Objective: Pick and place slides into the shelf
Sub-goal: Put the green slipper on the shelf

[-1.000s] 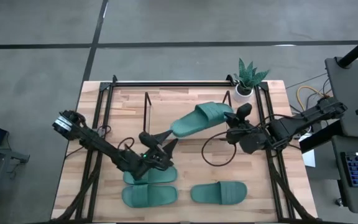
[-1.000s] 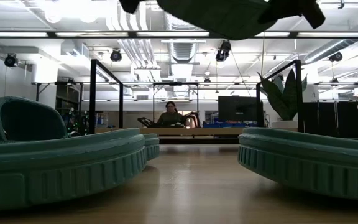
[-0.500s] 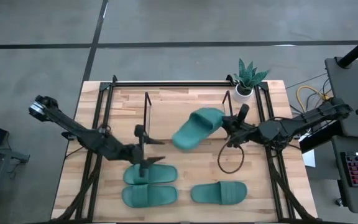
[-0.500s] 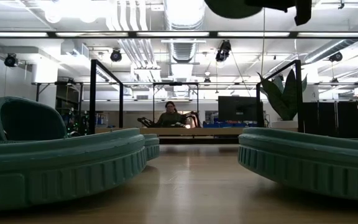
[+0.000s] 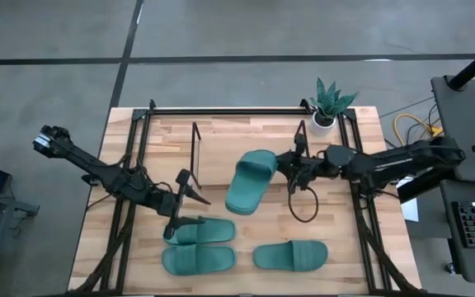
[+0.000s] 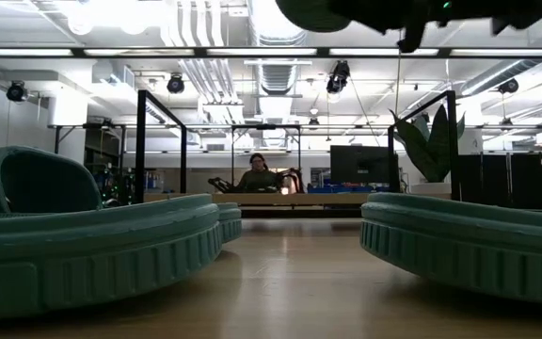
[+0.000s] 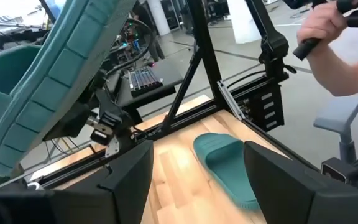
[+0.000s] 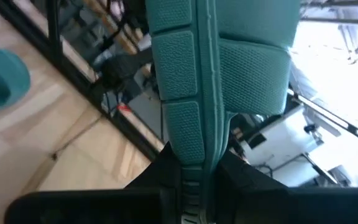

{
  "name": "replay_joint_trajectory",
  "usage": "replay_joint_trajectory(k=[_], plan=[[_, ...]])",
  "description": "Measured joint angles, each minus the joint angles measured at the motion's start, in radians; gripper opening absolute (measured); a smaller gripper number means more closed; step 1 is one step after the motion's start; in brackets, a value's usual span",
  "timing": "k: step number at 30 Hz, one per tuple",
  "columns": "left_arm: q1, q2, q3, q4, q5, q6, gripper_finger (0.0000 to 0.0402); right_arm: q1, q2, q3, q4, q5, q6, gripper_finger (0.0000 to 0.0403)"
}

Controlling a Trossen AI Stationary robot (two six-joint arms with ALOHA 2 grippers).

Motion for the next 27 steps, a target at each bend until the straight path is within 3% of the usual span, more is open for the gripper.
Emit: replay_joint_trajectory(k=[8, 15, 20, 27], plan=[[-0.006, -0.003, -0.002, -0.007, -0.005, -0.051, 0.0233, -0.022, 0.16, -0.03, 0.159, -0.056, -0.067, 0.0037], [-0.016, -0.002, 0.015, -0.009, -0.051, 0.007, 0.0233, -0.052, 0.175, -0.03, 0.167, -0.039, -0.053, 0.0037], [-0.092, 0.019, 0.048, -0.015, -0.273, 0.173, 0.0233, -0.088, 0.153, -0.035, 0.151, -0.037, -0.026, 0.0037], [-0.279, 0.152, 0.175, -0.013, -0.741, 0.417, 0.0233, -0.122, 0.151, -0.037, 0.106, -0.037, 0.009, 0.0037]])
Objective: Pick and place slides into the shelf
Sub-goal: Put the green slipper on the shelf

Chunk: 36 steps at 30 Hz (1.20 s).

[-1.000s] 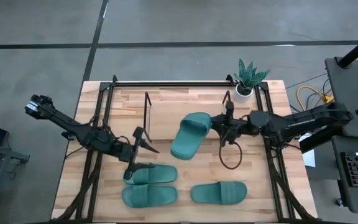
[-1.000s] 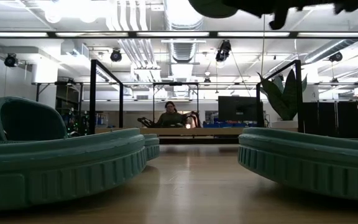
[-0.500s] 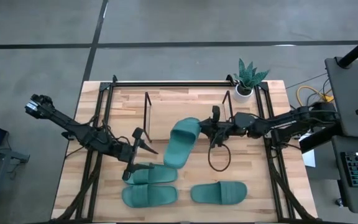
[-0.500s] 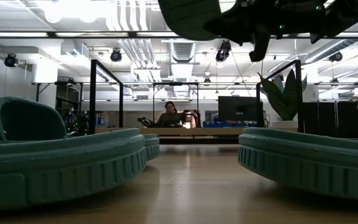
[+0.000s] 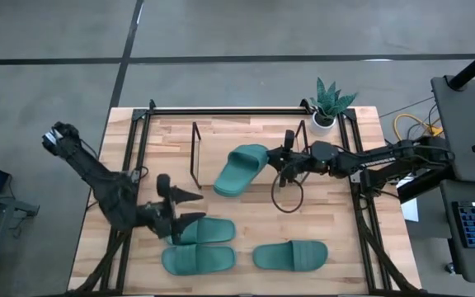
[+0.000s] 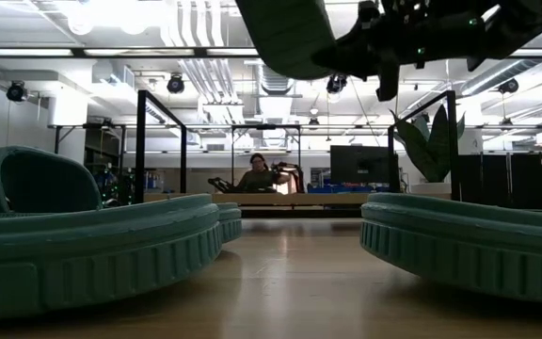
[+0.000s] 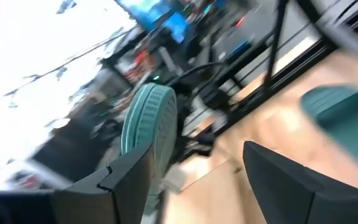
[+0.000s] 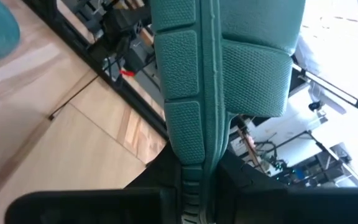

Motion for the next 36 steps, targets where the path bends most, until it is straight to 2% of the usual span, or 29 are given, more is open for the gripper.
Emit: replay_joint_trajectory(k=[7, 12, 17, 20, 24, 31, 33, 36], plan=[[-0.041, 0.222, 0.146, -0.002, -0.293, 0.093, 0.0233, -0.008, 0.0, 0.0, -0.026, 0.0, 0.007, 0.0037], [-0.041, 0.31, 0.248, -0.001, -0.352, 0.143, 0.0233, -0.008, 0.0, 0.0, -0.069, 0.008, 0.001, 0.0037], [-0.04, 0.322, 0.311, 0.0, -0.411, 0.126, 0.0233, -0.008, -0.001, 0.0, -0.087, 0.032, -0.012, 0.0037], [-0.029, 0.303, 0.311, -0.002, -0.412, 0.067, 0.0233, -0.008, 0.0, 0.0, -0.1, 0.037, -0.021, 0.0037], [-0.028, 0.276, 0.31, -0.102, -0.408, -0.033, 0.0233, -0.008, 0.0, 0.0, -0.106, 0.046, -0.027, 0.0037], [0.021, 0.261, 0.331, -0.433, -0.171, -0.281, 0.0233, -0.007, 0.0, 0.0, -0.106, 0.072, -0.045, 0.0037], [0.047, 0.26, 0.344, -0.512, -0.152, -0.338, 0.0233, -0.007, -0.001, 0.0, -0.106, 0.071, -0.042, 0.0037], [0.074, 0.259, 0.348, -0.533, -0.156, -0.354, 0.0233, -0.007, 0.0, 0.0, -0.109, 0.071, -0.039, 0.0037]])
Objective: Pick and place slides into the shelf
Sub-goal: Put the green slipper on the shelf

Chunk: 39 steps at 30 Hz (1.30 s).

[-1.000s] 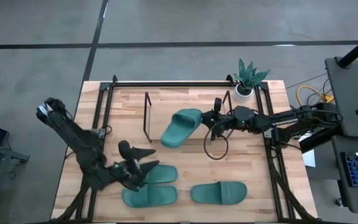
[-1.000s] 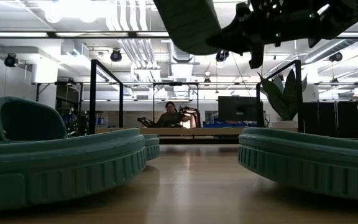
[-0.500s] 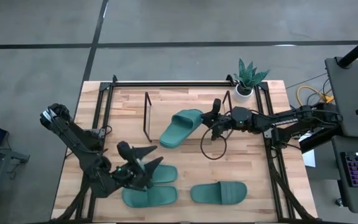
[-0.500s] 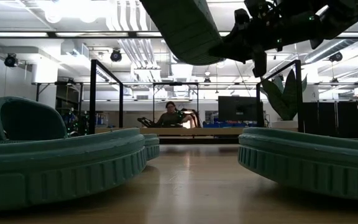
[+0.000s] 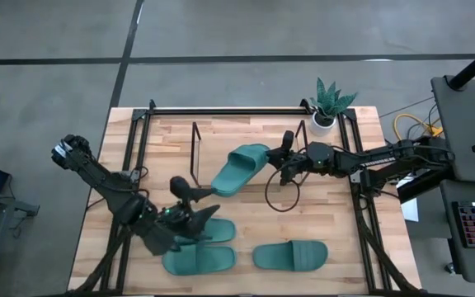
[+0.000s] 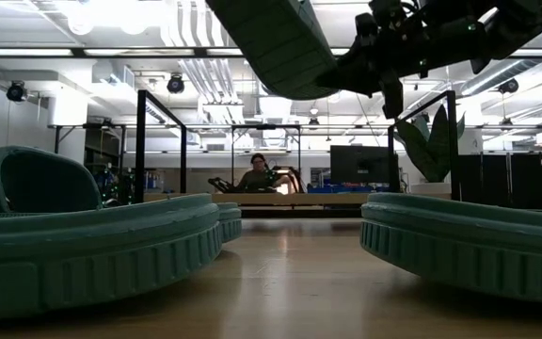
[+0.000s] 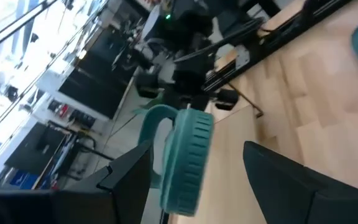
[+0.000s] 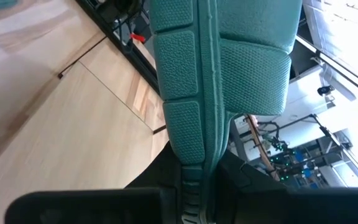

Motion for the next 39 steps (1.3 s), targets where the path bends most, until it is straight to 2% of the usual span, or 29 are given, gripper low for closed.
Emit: replay_joint_trajectory(k=[15, 21, 27, 33, 39], plan=[[0.119, -0.004, -0.009, -0.018, 0.062, 0.016, 0.0233, 0.0, 0.0, 0.0, -0.042, -0.004, 0.025, 0.0037], [0.173, 0.017, -0.01, -0.019, 0.193, -0.01, 0.0233, 0.0, 0.0, 0.0, -0.04, -0.008, 0.022, 0.0037], [0.201, 0.043, -0.011, -0.02, 0.194, -0.006, 0.0229, 0.0, 0.0, 0.0, -0.039, -0.011, 0.022, 0.0035], [0.201, 0.042, -0.011, -0.015, 0.197, -0.008, 0.0175, 0.0, 0.0, 0.0, -0.038, -0.011, 0.02, 0.0035], [0.201, 0.041, -0.011, -0.009, 0.201, -0.009, 0.0077, 0.0, 0.0, 0.0, -0.038, -0.011, 0.053, 0.0061]])
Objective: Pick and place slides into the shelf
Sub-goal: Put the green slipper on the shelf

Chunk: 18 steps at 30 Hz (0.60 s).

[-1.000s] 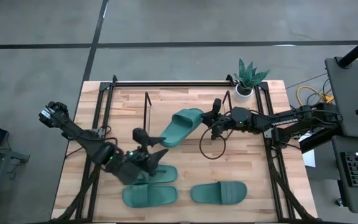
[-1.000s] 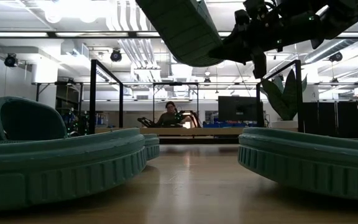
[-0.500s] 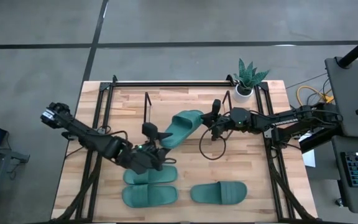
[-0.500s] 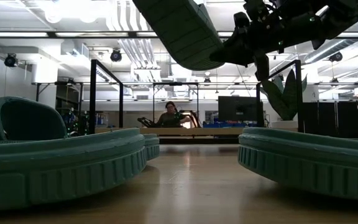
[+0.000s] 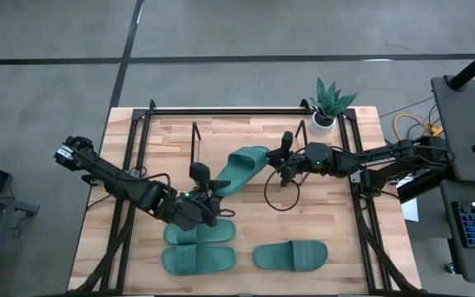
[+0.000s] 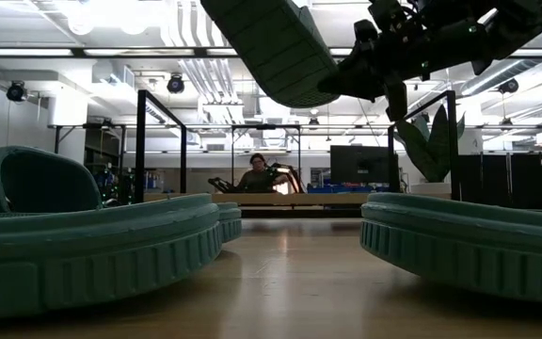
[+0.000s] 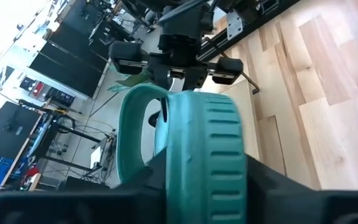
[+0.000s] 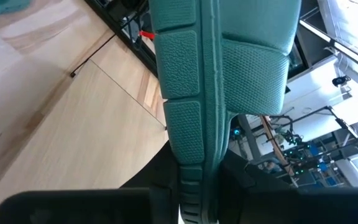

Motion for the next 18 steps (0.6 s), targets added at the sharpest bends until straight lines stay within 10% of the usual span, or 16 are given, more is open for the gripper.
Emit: replay_joint_trajectory(k=[18], plan=[[-0.006, 0.0, 0.0, 0.038, -0.08, -0.025, 0.0039, 0.01, -0.053, 0.004, 0.022, 0.24, 0.139, 0.0079]])
